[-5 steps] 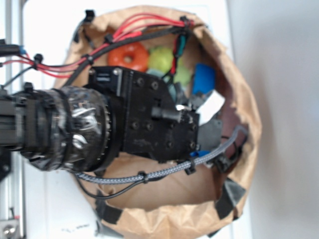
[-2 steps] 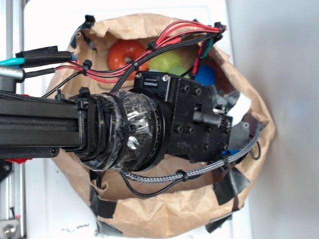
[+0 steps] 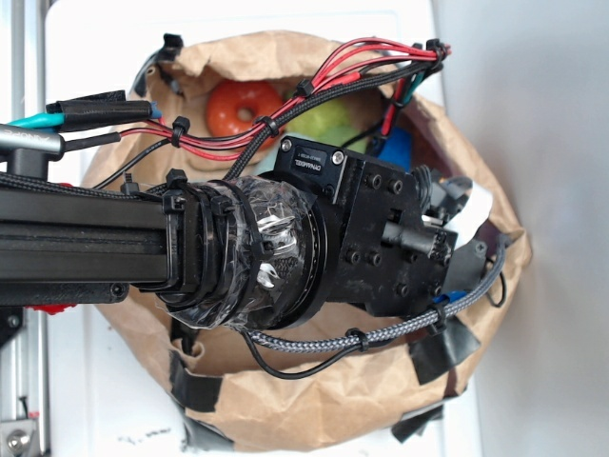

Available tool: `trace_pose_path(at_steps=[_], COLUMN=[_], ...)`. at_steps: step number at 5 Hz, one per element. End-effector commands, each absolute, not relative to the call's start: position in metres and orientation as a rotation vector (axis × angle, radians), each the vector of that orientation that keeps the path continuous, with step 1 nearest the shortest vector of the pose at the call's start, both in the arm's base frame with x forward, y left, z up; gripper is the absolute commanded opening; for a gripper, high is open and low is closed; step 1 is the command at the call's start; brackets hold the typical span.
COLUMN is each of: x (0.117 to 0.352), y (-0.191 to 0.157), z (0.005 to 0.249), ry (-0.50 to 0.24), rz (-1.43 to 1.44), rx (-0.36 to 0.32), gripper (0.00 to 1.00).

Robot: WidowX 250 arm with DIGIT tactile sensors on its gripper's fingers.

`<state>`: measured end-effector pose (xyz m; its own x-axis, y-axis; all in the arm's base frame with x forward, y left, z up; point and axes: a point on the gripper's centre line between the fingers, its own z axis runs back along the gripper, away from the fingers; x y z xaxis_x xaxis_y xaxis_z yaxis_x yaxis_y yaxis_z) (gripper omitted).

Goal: Grab the blue sponge.

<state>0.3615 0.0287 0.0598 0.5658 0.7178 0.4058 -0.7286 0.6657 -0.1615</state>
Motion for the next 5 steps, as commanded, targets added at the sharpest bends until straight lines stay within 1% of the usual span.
trace_pose_path(at_steps=[1,2,3,4,5], x=[0.354,0.341,0.336,0.338,0.348], y=[0.048,0.055,0.065,0.069,0.074], z=[0.087,0.093,0.098,0.093,0.091], ry=[-0.519,-0.506,-0.526,-0.557,-0.573], rz=[0.903,0.905,0.926,0.949,0.975], rx=[-0.020,-0.063,-0.106,-0.081,-0.070], gripper=[1.00,1.00,1.00,1.00,1.00])
